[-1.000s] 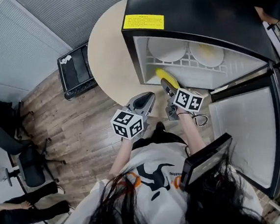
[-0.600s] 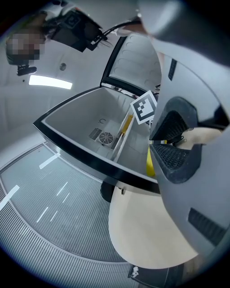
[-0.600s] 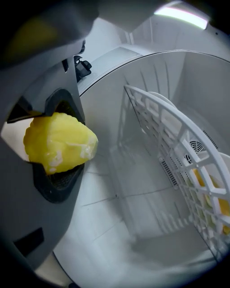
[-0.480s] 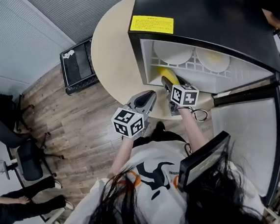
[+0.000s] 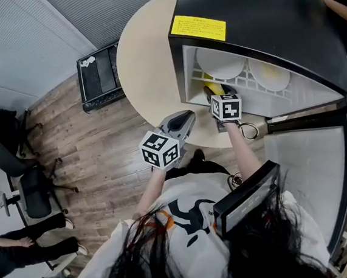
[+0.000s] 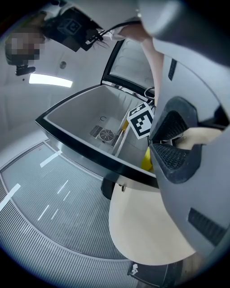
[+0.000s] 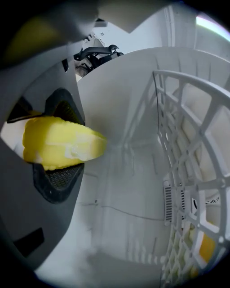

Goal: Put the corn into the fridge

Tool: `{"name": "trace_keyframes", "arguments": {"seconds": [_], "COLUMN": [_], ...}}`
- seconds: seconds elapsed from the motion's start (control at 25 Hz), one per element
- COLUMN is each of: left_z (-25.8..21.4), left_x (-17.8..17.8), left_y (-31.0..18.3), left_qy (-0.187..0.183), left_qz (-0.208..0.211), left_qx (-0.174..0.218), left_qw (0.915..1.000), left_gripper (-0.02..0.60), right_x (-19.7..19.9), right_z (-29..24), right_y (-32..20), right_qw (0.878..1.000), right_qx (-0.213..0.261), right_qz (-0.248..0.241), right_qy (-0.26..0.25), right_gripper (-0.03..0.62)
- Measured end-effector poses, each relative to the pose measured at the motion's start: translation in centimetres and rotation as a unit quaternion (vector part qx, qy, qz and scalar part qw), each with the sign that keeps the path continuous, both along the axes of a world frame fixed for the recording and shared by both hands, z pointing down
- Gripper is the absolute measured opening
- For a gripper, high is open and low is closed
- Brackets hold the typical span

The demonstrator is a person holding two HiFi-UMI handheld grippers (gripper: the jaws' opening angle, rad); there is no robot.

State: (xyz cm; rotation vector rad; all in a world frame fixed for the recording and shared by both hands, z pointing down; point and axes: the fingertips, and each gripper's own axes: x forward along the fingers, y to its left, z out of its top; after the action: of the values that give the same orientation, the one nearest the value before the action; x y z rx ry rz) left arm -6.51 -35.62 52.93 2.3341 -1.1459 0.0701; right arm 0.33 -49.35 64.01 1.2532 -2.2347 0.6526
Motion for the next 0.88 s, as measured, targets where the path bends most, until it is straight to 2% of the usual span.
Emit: {"name": "trace_keyframes", "arguments": {"seconds": [0.36, 0.64, 0.88], "left_z": [0.2, -0.2, -0.6], "left_x": [-0.4, -0.7, -0.8], "left_y": [0.4, 0.7, 1.1], "left_qy": [-0.003, -0.003, -0.004], "left_qz": [-0.002, 0.0, 0.007], "left_qx": [-0.002, 0.002, 0.007], "left_qw": [1.0, 1.0, 0.9999], "left_gripper": [0.031, 0.031, 0.031], "right_x": [0.3, 0.5, 1.5], "right_z": [0.9, 0.2, -1.2], "right_y": [-1.6, -1.2, 0.4], "right_qw": [0.999, 0.999, 0.997], "right_qx": [-0.017, -0.014, -0.008], "right_qz": [0.03, 0.041, 0.065], "right_qy": [0.035, -0.004, -0.029], "right_gripper": [0.252, 0.287, 0.288]}}
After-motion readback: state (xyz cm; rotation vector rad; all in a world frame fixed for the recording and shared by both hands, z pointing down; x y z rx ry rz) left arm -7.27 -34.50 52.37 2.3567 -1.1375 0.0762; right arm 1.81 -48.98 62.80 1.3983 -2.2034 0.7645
